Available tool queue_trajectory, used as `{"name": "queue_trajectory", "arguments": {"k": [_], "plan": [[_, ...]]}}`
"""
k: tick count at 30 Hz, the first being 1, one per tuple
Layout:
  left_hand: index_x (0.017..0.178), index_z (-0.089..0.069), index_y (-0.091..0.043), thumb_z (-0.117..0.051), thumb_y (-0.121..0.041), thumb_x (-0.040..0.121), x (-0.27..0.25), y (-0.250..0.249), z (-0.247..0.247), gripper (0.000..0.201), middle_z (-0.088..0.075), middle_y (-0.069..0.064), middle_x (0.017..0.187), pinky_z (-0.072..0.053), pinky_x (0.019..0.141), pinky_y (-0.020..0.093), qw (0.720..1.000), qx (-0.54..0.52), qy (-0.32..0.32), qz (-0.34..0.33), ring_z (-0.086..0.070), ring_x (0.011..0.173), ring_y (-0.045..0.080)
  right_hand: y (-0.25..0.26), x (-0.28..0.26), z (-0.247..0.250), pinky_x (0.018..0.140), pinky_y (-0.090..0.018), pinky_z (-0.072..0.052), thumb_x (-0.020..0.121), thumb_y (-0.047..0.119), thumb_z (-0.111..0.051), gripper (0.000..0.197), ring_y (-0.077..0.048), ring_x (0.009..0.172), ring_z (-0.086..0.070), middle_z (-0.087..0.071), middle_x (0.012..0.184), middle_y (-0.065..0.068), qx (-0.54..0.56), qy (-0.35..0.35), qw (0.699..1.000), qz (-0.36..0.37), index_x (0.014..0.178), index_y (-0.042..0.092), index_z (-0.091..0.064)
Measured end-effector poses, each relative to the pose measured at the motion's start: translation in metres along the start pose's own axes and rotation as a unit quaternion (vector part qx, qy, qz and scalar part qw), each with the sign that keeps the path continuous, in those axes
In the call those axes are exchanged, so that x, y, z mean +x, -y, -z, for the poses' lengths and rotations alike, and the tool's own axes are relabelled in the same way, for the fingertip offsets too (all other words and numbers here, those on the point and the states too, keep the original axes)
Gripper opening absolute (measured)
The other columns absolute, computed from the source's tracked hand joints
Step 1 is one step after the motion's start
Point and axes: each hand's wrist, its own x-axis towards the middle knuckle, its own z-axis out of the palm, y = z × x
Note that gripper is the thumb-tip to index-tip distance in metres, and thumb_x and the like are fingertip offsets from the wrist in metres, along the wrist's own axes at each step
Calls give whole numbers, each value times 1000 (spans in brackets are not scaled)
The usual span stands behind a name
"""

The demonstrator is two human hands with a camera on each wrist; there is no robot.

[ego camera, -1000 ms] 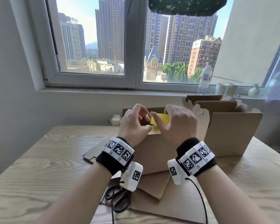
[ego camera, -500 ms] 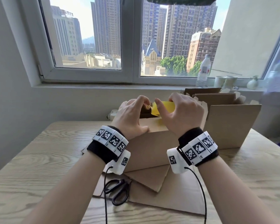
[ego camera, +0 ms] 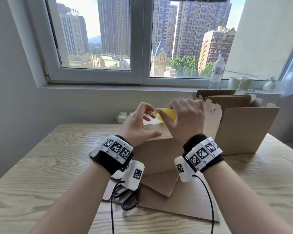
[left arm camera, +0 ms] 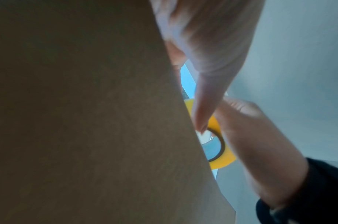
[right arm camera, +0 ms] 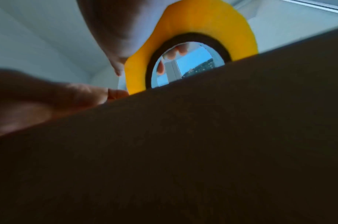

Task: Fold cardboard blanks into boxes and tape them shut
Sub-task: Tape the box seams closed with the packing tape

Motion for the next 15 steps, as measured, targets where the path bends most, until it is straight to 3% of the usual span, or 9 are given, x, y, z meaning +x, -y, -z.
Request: {"name": "queue_trajectory", "arguments": {"k": [4,7,9,12,15], "plan": [[89,-59,-18,-75,-28,82,4,2,-3,21,-69,-6,83,-56,76,35,994,-58,-83,41,-67,79,8,3,-19,-11,75,-39,-35,96,59,-46,49,-28,73,-54,-58,73,-2,32,5,999,-36,79,15,-61],[75,-59,-19,-71,-38,87,6,7,-6,25,-70,-4,66,-52,68,31,989,-44,-128,66,-64,65,11,7,-22,-15,74,-39,-35,98,58,-40,55,-28,73,-53,-57,71,-2,23,18,999,-46,74,14,-63],[68,-56,-22,-75,-35,83,7,11,-7,28,-68,-5,61,-52,69,32,987,-33,-141,74,-64,61,11,8,-21,-15,73,-39,-35,100,54,-38,57,-29,70,-53,-57,68,-3,26,11,998,-49,67,14,-61],[64,-53,-25,-77,-27,79,7,13,-8,29,-66,-6,61,-55,69,35,987,-9,-140,83,-65,62,13,4,-18,-15,72,-39,-37,99,51,-43,56,-30,67,-54,-56,65,-4,30,-7,998,-52,60,12,-58],[64,-51,-26,-74,-28,75,7,14,-6,26,-67,-4,63,-55,71,39,988,-14,-128,89,-67,64,15,0,-12,-14,74,-38,-36,93,60,-49,59,-26,64,-53,-55,61,0,49,-5,997,-66,56,14,-57]]}}
